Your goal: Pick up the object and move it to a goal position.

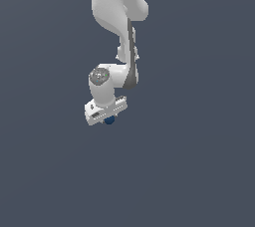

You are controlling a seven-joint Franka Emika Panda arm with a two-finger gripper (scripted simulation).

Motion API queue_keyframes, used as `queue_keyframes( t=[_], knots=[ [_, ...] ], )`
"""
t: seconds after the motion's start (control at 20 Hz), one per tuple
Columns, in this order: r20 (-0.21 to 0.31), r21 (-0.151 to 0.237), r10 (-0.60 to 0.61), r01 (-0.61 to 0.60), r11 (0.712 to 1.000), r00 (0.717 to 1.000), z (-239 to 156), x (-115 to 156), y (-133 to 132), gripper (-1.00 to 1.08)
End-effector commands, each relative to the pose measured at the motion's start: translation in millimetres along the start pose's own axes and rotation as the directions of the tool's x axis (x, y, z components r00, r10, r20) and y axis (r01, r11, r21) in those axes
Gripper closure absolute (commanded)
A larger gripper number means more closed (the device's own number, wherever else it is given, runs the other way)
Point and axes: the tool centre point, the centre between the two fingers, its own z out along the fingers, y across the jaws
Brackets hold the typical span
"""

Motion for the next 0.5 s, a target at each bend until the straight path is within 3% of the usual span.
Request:
queue_keyframes(
  t=[0.0,0.45],
  knots=[
    [0.000,0.000,-0.001,0.001,1.000,1.000,0.6,0.4,-0.4,1.08],
    [0.000,0.000,0.000,0.000,1.000,1.000,-1.4,0.3,-2.3,1.08]
  ],
)
